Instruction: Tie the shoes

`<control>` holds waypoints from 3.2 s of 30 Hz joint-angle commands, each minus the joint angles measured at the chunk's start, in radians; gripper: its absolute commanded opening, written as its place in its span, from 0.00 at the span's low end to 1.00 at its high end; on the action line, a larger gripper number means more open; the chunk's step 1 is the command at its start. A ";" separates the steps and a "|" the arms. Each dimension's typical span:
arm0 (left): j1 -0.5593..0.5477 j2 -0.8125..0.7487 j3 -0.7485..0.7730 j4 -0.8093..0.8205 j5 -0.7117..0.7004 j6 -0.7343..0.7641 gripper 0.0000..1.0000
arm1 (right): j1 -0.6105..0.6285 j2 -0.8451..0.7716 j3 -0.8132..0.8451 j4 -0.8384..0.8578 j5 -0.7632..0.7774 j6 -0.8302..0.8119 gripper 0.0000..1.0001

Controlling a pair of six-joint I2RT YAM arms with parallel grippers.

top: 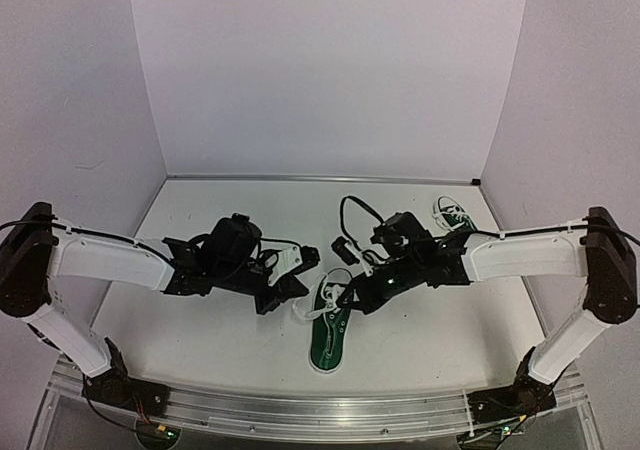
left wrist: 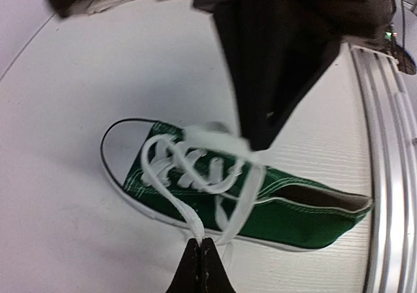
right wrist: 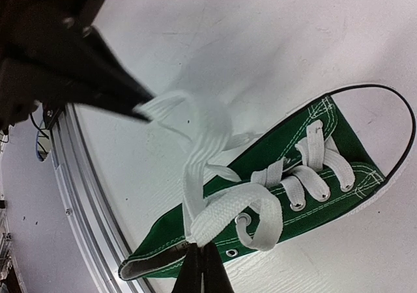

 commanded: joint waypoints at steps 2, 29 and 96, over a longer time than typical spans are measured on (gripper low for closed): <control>-0.061 -0.026 0.005 -0.013 0.045 -0.025 0.00 | 0.003 0.027 0.013 0.012 0.059 0.020 0.00; -0.247 -0.055 -0.037 -0.057 -0.207 0.078 0.42 | 0.003 -0.033 -0.103 0.065 0.124 0.066 0.00; 0.026 0.185 -0.024 0.084 -0.152 0.145 0.00 | 0.003 -0.035 -0.114 0.089 0.117 0.092 0.00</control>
